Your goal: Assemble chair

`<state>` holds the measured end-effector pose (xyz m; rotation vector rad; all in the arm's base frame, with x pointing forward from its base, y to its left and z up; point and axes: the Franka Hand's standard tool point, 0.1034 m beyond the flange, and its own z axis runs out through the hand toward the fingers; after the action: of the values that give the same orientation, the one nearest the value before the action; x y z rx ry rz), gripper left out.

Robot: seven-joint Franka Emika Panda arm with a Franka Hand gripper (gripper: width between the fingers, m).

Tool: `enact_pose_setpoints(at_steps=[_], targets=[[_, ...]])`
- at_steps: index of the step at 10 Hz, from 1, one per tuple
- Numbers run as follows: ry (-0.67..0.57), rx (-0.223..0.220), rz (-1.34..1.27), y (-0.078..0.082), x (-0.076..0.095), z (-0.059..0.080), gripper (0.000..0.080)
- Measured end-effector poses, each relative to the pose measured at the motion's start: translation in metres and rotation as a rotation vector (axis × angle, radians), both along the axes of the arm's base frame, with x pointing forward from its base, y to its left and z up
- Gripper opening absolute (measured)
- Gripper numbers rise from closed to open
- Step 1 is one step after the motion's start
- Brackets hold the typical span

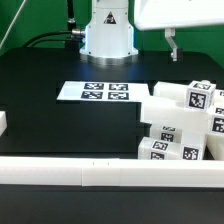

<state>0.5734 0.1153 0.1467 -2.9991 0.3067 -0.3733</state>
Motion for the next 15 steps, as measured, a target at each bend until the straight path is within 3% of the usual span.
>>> enact_pose_setpoints(at_steps=[3,5,8,10,13,15], targets=[[-0.047,-0.012,0.015,-0.004,-0.058,-0.019,0.0649],[-0.103,-0.04,0.046,-0.015,-0.079,-0.037,0.0649],[-0.082,-0.039,0.05,-0.013,-0.077,-0.038,0.0649],[-0.066,-0.092,0.18,-0.03,-0.081,-0.046,0.0649],[0.09,-0.112,0.32,-0.052,-0.086,-0.062,0.0649],[0.175,-0.094,0.338,-0.052,-0.083,-0.066,0.0649]])
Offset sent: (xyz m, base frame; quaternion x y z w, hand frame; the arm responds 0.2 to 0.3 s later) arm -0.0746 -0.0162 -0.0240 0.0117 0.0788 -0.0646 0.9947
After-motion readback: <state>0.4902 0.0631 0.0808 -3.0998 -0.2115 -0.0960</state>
